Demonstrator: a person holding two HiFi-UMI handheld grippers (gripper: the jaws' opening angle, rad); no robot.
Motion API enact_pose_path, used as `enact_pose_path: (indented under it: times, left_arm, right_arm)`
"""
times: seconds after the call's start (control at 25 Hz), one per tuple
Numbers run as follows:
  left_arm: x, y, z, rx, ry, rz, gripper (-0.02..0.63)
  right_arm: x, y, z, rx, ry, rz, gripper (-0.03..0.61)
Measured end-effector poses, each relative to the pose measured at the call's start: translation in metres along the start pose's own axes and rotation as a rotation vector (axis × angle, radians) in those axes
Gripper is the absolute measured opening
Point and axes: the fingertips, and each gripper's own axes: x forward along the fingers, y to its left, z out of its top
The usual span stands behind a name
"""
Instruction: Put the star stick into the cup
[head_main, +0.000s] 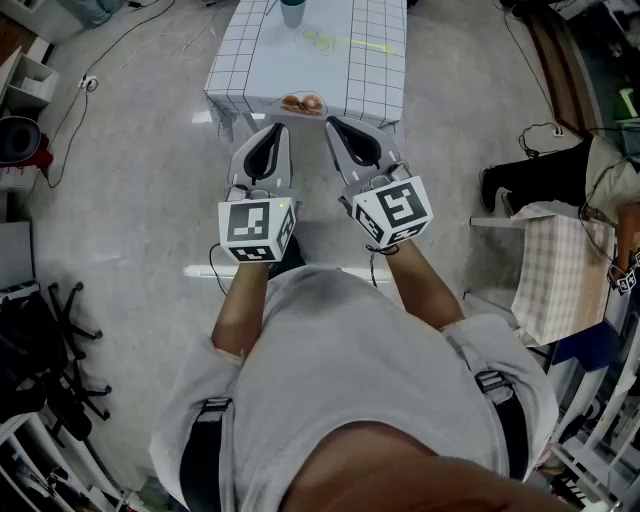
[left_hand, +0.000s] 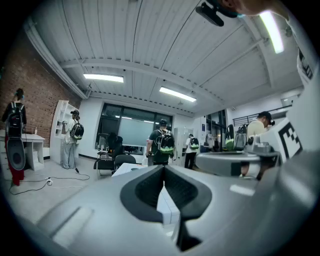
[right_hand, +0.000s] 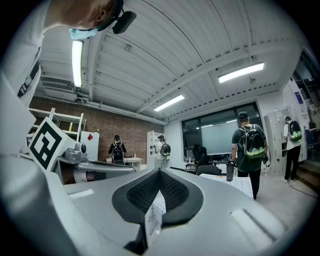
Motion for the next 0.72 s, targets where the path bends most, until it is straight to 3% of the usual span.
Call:
enact_pose_path:
  times: [0.48, 0.72]
  left_arm:
    - [0.056, 0.138, 0.003, -0.02, 0.057, -0.035, 0.003]
    - [0.089, 0.168, -0.016, 0.006, 0.168, -0.153, 0.003]
  right_arm:
    - [0.157, 0.023, -0.002, 0.031, 0.038, 0.031, 0.0]
    - [0.194, -0.008, -0.028, 0.085, 0.125, -0.057, 0.0]
